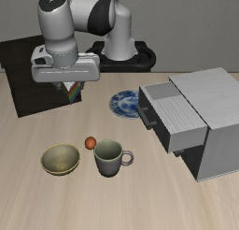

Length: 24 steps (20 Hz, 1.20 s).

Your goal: Pick up the cake and place it on the plate

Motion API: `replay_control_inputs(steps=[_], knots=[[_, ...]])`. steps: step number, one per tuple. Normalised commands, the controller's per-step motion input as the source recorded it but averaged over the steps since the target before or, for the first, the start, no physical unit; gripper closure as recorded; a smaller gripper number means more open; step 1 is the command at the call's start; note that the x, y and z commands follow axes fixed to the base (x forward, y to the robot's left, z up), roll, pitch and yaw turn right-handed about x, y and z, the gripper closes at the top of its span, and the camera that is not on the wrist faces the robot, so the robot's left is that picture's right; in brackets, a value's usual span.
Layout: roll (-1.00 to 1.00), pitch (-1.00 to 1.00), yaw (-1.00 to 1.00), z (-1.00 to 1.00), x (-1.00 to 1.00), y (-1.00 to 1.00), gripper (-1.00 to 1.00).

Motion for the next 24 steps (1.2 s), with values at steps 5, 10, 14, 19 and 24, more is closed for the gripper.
replay_control_inputs(steps=[5,10,14,19,24], knots=[[0.00,0.00,0.00,0.00,0.00,1.00,1.00],[0.00,0.00,0.00,0.00,-0.20,0.80,1.00],[0.00,0.00,0.00,0.00,-1.00,0.00,1.00],[0.00,0.00,0.00,0.00,-0.40,0.60,1.00],[0.00,0.00,0.00,-0.60,0.00,0.40,1.00]])
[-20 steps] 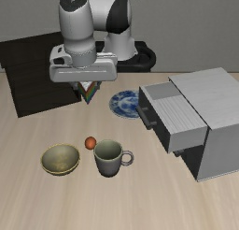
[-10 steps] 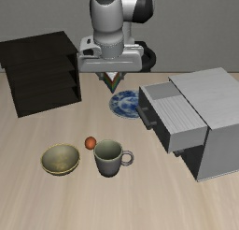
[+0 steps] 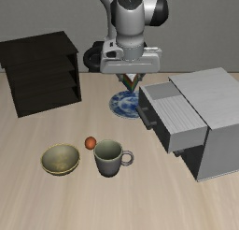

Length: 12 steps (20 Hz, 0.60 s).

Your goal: Pick up the cake and place it on the plate

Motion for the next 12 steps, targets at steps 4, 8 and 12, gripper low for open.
replay_control_inputs(steps=[4,8,12], knots=[[0.00,0.00,0.00,-0.75,-0.25,0.00,1.00],[0.00,0.00,0.00,0.00,0.00,0.00,-1.00],[0.00,0.00,0.00,0.00,0.00,0.00,-1.00]])
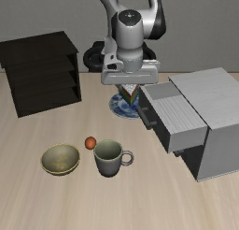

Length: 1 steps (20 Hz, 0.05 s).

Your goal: Pick up the cake and place it on the plate

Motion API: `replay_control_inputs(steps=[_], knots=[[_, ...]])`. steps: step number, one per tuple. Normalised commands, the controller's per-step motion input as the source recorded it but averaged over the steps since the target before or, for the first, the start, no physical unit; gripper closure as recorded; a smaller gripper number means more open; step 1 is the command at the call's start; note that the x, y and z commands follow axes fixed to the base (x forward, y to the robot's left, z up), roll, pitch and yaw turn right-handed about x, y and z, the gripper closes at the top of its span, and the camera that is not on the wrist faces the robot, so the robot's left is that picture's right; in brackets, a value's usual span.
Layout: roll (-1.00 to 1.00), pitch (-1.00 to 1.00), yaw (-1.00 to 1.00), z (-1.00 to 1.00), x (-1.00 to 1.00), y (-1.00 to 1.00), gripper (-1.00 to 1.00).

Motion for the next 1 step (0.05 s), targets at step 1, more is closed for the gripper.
replay_control_inputs(steps=[1], knots=[[0.00,0.00,0.00,0.00,0.00,0.00,-1.00]])
